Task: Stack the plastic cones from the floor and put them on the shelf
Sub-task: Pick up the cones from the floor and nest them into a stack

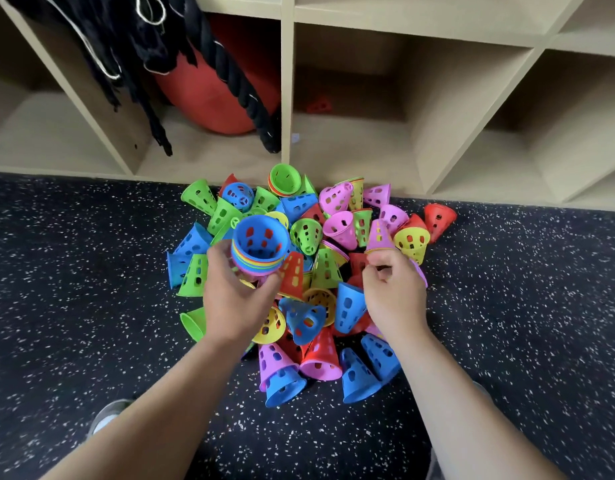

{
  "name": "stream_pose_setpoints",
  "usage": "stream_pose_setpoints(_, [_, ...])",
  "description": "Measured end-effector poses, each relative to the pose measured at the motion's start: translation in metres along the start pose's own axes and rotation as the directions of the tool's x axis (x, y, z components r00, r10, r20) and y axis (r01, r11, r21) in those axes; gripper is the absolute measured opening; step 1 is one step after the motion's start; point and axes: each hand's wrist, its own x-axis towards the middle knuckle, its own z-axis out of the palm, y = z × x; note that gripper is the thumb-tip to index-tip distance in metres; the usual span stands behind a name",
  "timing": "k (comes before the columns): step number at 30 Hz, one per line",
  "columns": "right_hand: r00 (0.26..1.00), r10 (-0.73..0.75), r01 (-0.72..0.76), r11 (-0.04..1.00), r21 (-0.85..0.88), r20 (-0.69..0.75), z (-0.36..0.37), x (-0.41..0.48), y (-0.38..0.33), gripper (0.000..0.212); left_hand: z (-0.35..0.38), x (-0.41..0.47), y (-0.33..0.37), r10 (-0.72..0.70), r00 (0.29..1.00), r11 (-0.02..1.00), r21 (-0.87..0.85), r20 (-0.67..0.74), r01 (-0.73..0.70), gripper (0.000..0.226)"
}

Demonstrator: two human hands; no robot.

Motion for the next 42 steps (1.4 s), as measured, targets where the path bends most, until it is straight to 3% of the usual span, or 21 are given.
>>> stream_pose_setpoints(5, [0.977,0.041,0.000,0.982,-0.191,0.209,0.019,0.020,-0.001,0.030,-0.005,0.017,-0.005,-0.035,0.999,0.999,0.028,-0.016,0.036,0.058])
stream_pose_setpoints(10, [0.833,0.219,0.039,0.893,-0.449,0.509,0.033,0.039,-0.010,0.057,-0.009,0.032,-0.010,-0.073,0.997,0.997,0.034,-0.025,0.074,0.064])
stream_pose_setpoints(12, [0.816,0.250,0.056,0.863,-0.502,0.521,0.039,0.042,-0.008,0.066,-0.009,0.036,-0.011,-0.080,0.996,0.996,0.042,-0.025,0.081,0.065])
stream_pose_setpoints(15, [0.852,0.151,0.161,0.836,-0.525,0.501,0.045,0.042,-0.001,0.070,-0.008,0.042,-0.013,-0.070,0.997,0.996,0.055,-0.018,0.071,0.065])
stream_pose_setpoints(18, [0.859,0.071,0.195,0.870,-0.452,0.507,0.047,0.041,0.009,0.059,-0.007,0.049,-0.014,-0.066,0.998,0.996,0.058,-0.005,0.066,0.063])
stream_pose_setpoints(22, [0.946,-0.100,0.203,0.925,-0.321,0.309,0.046,0.039,0.018,0.021,-0.006,0.055,-0.016,-0.047,0.999,0.997,0.067,-0.001,0.047,0.064])
stream_pose_setpoints(25, [0.991,-0.087,0.102,0.984,-0.147,0.106,0.044,0.041,0.015,0.015,-0.006,0.054,-0.018,-0.030,1.000,0.996,0.080,0.002,0.029,0.062])
stream_pose_setpoints(28, [0.999,0.015,-0.009,0.992,0.127,-0.045,0.034,0.052,-0.001,0.015,-0.007,0.051,-0.019,-0.030,1.000,0.995,0.095,0.006,0.030,0.062])
stream_pose_setpoints(31, [0.994,0.112,-0.097,0.917,0.387,-0.018,0.015,0.059,-0.035,0.020,-0.007,0.044,-0.016,-0.012,0.999,0.995,0.095,0.032,0.009,0.066])
stream_pose_setpoints(35, [0.985,0.075,-0.151,0.812,0.564,0.155,0.000,0.057,-0.083,0.018,-0.005,0.037,-0.011,0.050,0.996,0.994,0.096,0.078,-0.057,0.067])
stream_pose_setpoints(40, [0.898,-0.059,-0.133,0.908,0.397,0.436,0.014,0.037,-0.096,0.013,0.000,0.033,-0.007,0.108,0.989,0.990,0.081,0.099,-0.116,0.063])
stream_pose_setpoints(42, [0.906,-0.061,-0.077,0.949,0.306,0.418,0.019,0.033,-0.088,0.013,-0.001,0.032,-0.007,0.115,0.988,0.990,0.072,0.101,-0.122,0.062])
